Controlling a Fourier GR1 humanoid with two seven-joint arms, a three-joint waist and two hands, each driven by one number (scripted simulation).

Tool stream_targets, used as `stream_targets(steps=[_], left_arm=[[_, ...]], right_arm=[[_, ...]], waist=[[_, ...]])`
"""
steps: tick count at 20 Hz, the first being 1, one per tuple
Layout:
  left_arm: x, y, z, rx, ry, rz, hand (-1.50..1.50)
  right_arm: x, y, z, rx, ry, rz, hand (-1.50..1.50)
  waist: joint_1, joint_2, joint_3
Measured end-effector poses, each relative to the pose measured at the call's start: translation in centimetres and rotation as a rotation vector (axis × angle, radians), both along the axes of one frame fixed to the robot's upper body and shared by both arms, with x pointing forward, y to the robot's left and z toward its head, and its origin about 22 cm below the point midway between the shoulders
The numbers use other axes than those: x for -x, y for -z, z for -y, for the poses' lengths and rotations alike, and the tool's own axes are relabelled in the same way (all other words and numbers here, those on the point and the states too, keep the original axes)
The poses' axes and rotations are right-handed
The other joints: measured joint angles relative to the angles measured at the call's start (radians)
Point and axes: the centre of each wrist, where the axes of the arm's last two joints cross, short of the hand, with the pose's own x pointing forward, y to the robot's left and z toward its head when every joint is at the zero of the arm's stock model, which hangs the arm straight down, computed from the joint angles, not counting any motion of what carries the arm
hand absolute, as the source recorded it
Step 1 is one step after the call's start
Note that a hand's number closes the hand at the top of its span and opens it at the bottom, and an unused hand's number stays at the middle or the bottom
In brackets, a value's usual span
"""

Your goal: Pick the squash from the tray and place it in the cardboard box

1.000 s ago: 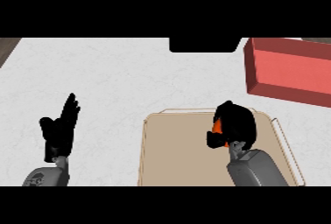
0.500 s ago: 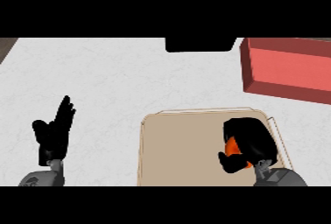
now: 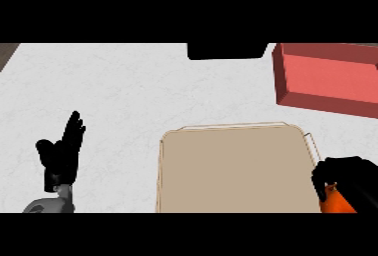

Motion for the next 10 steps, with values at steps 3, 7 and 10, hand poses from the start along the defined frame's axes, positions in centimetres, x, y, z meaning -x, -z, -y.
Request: stream_targets(steps=[3, 7, 10], left_arm=[[0.1, 0.0, -0.2, 0.000, -0.002, -0.004, 0.00], [-0.2, -0.3, -0.5, -0.008, 0.001, -0.003, 0.00], [-0.2, -0.3, -0.2, -0.007, 0.012, -0.001, 0.00]], right_arm=[[1.3, -3.3, 1.8, -0.058, -0.016, 0.074, 1.50], [2.6, -7.4, 3.8, -0.146, 0.006, 0.155, 1.50], [2.8, -10.5, 5.4, -0.186, 0.039, 0.206, 1.50]], waist=[[-0.002, 0.000, -0.001], [-0.002, 0.000, -0.001], [0.008, 0.002, -0.002]])
